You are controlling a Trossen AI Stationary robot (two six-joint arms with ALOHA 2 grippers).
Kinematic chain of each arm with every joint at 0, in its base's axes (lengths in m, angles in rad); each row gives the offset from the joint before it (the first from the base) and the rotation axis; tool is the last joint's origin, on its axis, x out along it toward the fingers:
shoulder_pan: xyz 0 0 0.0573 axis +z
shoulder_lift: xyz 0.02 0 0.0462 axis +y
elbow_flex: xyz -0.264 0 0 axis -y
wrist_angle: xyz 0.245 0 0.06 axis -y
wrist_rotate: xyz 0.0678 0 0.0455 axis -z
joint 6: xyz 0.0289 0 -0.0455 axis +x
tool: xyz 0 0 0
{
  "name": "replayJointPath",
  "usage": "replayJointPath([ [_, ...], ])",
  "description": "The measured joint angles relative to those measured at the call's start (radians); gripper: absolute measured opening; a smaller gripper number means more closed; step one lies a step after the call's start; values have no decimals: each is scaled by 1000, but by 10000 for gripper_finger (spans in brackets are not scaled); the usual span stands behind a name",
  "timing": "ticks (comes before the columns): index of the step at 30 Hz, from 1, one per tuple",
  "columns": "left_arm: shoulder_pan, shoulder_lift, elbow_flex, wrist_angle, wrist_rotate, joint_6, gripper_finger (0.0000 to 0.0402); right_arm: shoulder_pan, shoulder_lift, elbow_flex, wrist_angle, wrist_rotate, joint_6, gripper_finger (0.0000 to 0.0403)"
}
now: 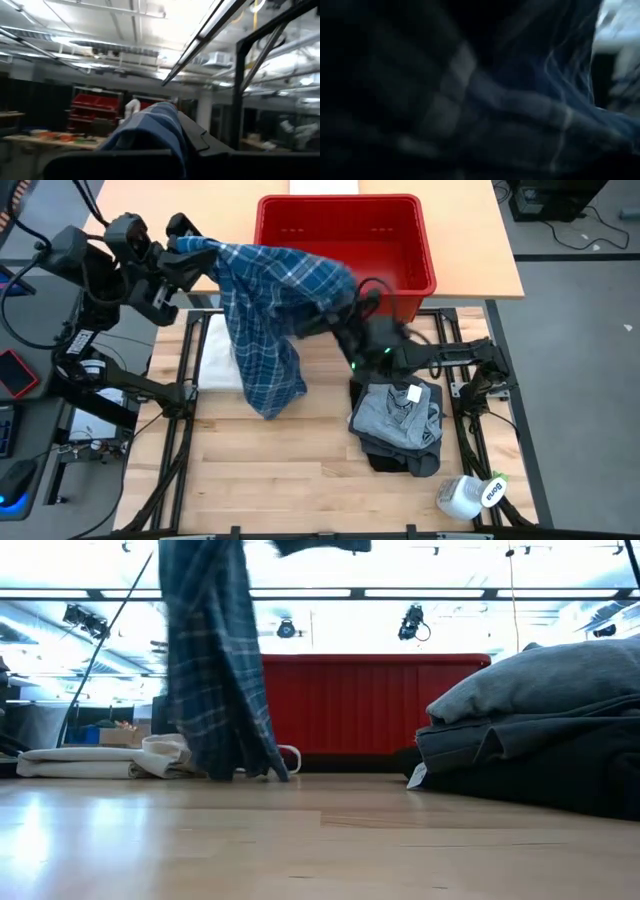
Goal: Fold Laundry from Bin
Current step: Fold the blue checkered pants
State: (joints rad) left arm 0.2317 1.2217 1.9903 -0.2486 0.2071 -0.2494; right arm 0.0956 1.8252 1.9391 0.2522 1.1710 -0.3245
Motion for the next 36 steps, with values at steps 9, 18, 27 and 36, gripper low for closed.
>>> replayJointPath([
  [9, 0, 37, 0, 128, 43, -205, 6, -104, 3, -1, 169, -93, -615, 205],
  [18, 0, 93, 1, 209, 18, -261, 10, -170, 8, -2, 357, -67, -533, 191],
  [27, 27, 187, -2, 165, 82, -266, 11, -164, 4, -2, 423, -296, -399, 179],
  [36, 121, 100, 1, 6, 102, -26, 11, -53, -128, -2, 48, -480, -241, 179],
])
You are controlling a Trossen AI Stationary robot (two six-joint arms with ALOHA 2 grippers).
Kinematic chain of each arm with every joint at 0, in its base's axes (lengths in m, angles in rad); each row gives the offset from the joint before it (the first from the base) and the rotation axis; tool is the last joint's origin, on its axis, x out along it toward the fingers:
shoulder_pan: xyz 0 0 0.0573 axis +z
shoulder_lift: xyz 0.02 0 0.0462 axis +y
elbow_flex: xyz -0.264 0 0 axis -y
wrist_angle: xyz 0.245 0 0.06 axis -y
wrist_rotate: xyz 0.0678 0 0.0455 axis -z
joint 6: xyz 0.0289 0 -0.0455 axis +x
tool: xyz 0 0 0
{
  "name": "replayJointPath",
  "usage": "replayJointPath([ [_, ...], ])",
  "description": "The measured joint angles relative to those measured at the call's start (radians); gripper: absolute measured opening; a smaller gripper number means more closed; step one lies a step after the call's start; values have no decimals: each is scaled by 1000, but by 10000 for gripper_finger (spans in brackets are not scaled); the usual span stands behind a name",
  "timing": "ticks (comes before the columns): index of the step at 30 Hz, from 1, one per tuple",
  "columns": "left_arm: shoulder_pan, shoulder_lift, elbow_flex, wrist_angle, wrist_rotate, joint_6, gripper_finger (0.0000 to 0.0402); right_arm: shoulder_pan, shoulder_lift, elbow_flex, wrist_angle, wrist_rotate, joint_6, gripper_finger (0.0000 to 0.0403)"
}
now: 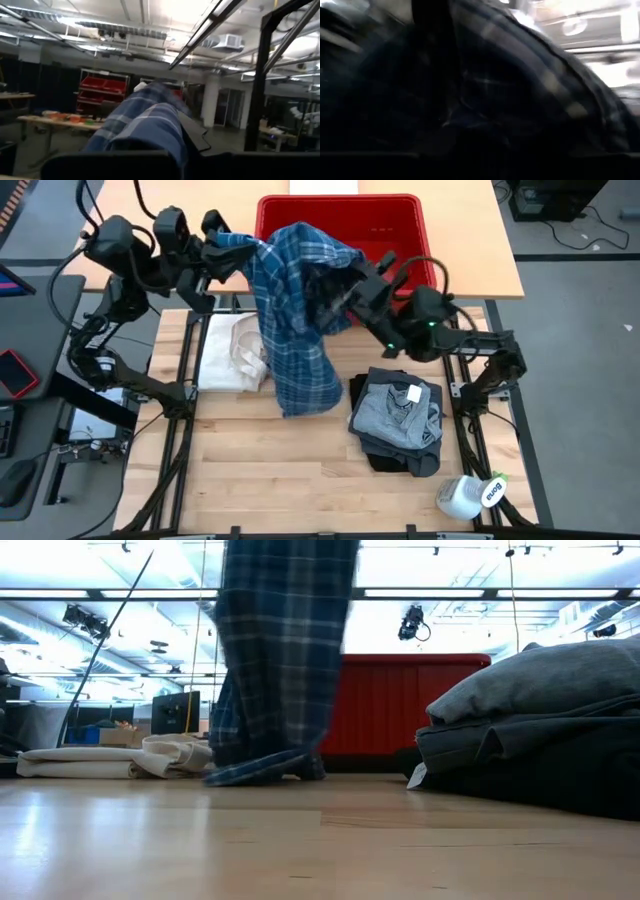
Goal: Fold Laundry from Bin
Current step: Fold the blue checkered pants
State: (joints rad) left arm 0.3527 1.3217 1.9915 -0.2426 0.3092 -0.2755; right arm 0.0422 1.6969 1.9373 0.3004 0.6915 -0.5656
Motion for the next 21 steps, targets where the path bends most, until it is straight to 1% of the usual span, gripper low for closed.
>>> replayJointPath([
  [2, 5, -3, 0, -17, 0, 8, 11, 2, -18, 0, -54, -84, 119, 179],
  [4, 4, -1, -1, -31, 0, 9, 11, -4, -20, 0, -75, -133, 198, 179],
  [6, 4, 3, -1, -39, 15, 10, 11, -7, -18, 0, -86, -169, 220, 179],
  [8, 4, 4, -1, -44, 57, 27, 11, -8, -16, 0, -108, -167, 217, 179],
  [9, 4, 3, -1, -45, 92, 40, 11, -4, -16, 0, -130, -136, 205, 179],
  [11, 5, -8, -2, -54, 147, 73, 11, 19, -21, 0, -197, -25, 161, 179],
  [13, 5, -34, -3, -55, 168, 101, 11, 46, -26, 0, -279, 78, 118, 179],
  [15, 4, -62, -2, -44, 175, 111, 11, 66, -38, 0, -349, 135, 120, 179],
  [16, 4, -73, -1, -37, 172, 114, 11, 72, -44, 0, -374, 137, 143, 179],
  [17, 4, -80, 0, -31, 161, 115, 11, 73, -51, 0, -400, 126, 171, 180],
  [19, 5, -86, 0, 4, 143, 115, 11, 66, -58, 1, -447, 68, 255, 181],
  [21, 5, -87, 0, 63, 139, 114, 11, 50, -58, 1, -496, -60, 395, 184],
])
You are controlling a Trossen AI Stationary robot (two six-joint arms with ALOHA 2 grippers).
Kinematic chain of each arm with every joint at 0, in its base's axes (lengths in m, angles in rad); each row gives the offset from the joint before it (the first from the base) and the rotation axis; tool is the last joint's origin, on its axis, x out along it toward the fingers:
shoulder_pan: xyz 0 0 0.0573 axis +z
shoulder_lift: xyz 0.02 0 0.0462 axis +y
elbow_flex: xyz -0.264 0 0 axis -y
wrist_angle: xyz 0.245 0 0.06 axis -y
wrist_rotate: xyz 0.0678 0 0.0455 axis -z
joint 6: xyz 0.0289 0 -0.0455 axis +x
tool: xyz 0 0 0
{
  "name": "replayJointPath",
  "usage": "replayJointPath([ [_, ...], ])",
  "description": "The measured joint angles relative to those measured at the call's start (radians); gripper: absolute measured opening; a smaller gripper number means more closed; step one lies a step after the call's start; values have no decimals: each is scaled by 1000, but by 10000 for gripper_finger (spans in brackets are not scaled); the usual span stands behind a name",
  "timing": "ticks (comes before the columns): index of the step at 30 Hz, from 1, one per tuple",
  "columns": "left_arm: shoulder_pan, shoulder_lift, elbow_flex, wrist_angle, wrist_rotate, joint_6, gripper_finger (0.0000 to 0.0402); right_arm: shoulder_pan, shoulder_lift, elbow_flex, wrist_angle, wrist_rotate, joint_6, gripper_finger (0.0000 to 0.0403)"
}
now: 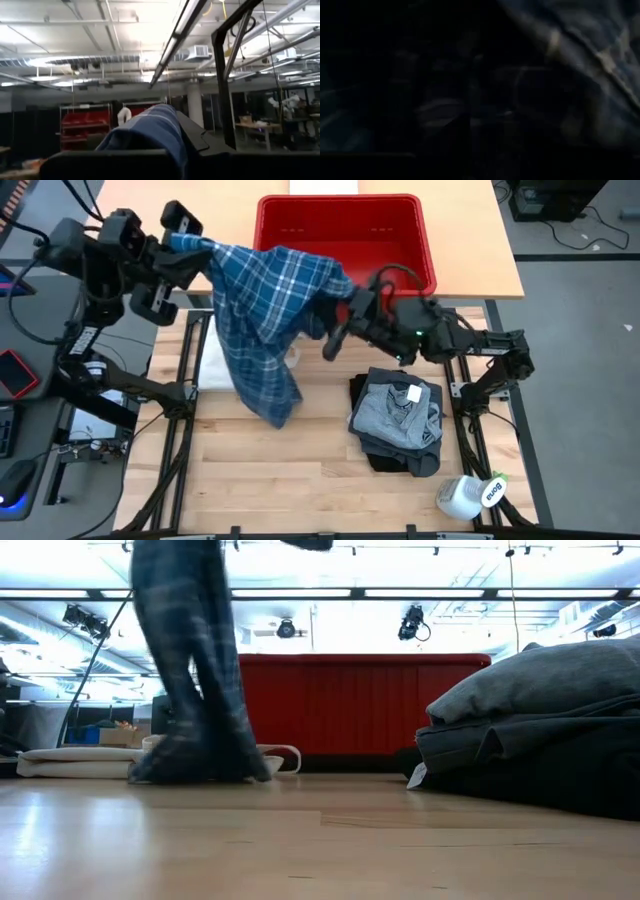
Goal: Fold Laundry from Bin
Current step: Fold the blue checkered pants
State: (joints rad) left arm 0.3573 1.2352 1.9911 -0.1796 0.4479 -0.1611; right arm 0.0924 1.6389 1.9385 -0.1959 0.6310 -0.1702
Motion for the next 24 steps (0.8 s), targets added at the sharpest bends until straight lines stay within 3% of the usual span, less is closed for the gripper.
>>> replayJointPath([
  [3, 0, 5, -2, 51, -20, 0, 11, -22, 11, 0, -88, -204, 190, 185],
  [7, 0, -1, -2, 87, -75, 0, 11, -24, 26, -1, -181, -302, 336, 183],
  [11, 9, -8, -1, 116, -83, 23, 11, -3, 29, -1, -305, -279, 413, 183],
  [16, 26, -23, -1, 130, -81, -32, 11, 34, 25, -1, -479, -85, 428, 186],
  [18, 28, -27, 0, 136, -66, -69, 11, 25, 28, -1, -537, -54, 415, 193],
  [24, 28, -25, 0, 148, 22, -192, 11, -79, 29, -1, -482, -246, 317, 269],
])
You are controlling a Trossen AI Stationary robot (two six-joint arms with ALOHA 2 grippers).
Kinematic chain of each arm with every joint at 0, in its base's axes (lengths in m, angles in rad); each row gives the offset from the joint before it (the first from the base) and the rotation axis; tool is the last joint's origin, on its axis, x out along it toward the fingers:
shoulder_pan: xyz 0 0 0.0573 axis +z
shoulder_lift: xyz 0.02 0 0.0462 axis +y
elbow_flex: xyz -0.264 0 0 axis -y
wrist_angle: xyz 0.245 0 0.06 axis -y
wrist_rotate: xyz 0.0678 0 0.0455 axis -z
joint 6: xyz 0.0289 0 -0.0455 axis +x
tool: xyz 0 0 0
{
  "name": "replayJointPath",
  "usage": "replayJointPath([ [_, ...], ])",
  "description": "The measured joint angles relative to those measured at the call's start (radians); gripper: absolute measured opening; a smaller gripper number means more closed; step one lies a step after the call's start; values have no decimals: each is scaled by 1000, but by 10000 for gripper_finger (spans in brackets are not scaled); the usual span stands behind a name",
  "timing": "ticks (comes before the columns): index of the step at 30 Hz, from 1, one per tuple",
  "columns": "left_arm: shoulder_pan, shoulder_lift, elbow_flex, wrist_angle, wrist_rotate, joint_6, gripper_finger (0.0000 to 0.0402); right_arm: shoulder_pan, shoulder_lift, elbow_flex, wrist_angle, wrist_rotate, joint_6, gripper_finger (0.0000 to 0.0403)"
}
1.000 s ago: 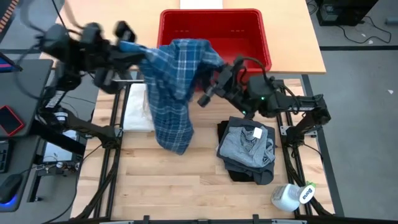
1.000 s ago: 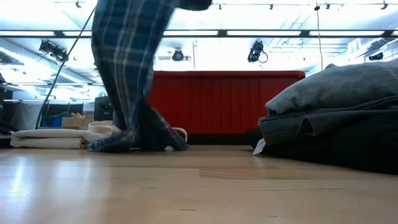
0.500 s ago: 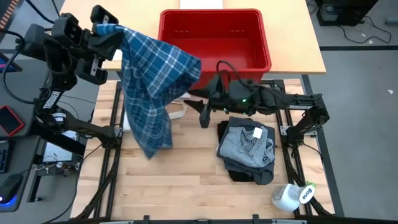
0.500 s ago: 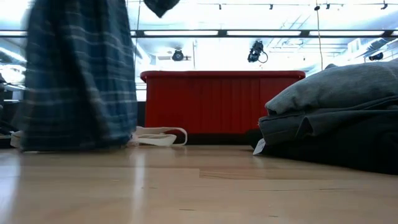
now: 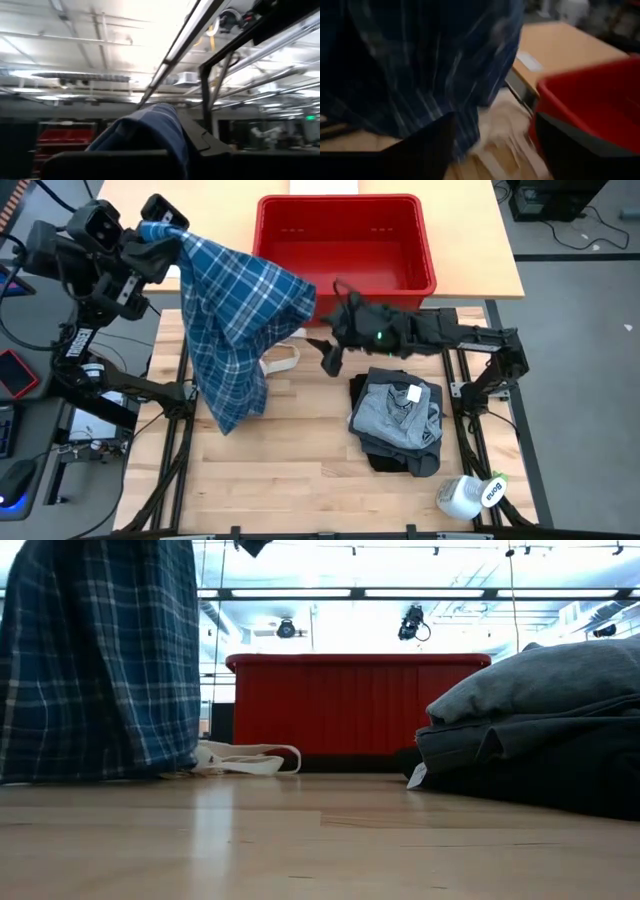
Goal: Fold Laundry from Bin
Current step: Fold the blue checkered pants
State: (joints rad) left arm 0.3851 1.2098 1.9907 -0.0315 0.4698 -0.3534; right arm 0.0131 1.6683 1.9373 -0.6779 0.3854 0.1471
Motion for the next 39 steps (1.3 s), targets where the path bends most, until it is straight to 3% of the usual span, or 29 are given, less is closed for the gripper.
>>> replayJointPath([
  [7, 0, 0, 0, 135, 56, -101, 11, -92, 43, 2, 264, -215, -197, 390],
  [10, 0, 0, 0, 162, 47, -104, 11, -80, 82, 0, 372, -307, -262, 389],
  [16, -9, 13, 0, 167, 43, -110, 11, -68, 192, 0, 623, -281, -339, 358],
  [19, -18, 28, 0, 160, 40, -116, 11, -80, 237, -1, 786, -313, -325, 327],
  [21, -17, 32, -1, 149, 40, -108, 11, -83, 246, -1, 833, -298, -329, 284],
  [27, 13, 4, 0, 31, 39, -16, 11, -83, 206, 0, 698, -220, -347, 68],
  [29, 25, -3, 1, -51, 32, -11, 12, -84, 176, 0, 619, -180, -386, 19],
  [34, 54, -13, 0, -350, 17, 57, 44, -87, 89, 0, 452, 64, -482, 21],
  [39, 90, -22, 0, -744, -64, 226, 128, -73, -8, 0, 353, 187, -594, 9],
])
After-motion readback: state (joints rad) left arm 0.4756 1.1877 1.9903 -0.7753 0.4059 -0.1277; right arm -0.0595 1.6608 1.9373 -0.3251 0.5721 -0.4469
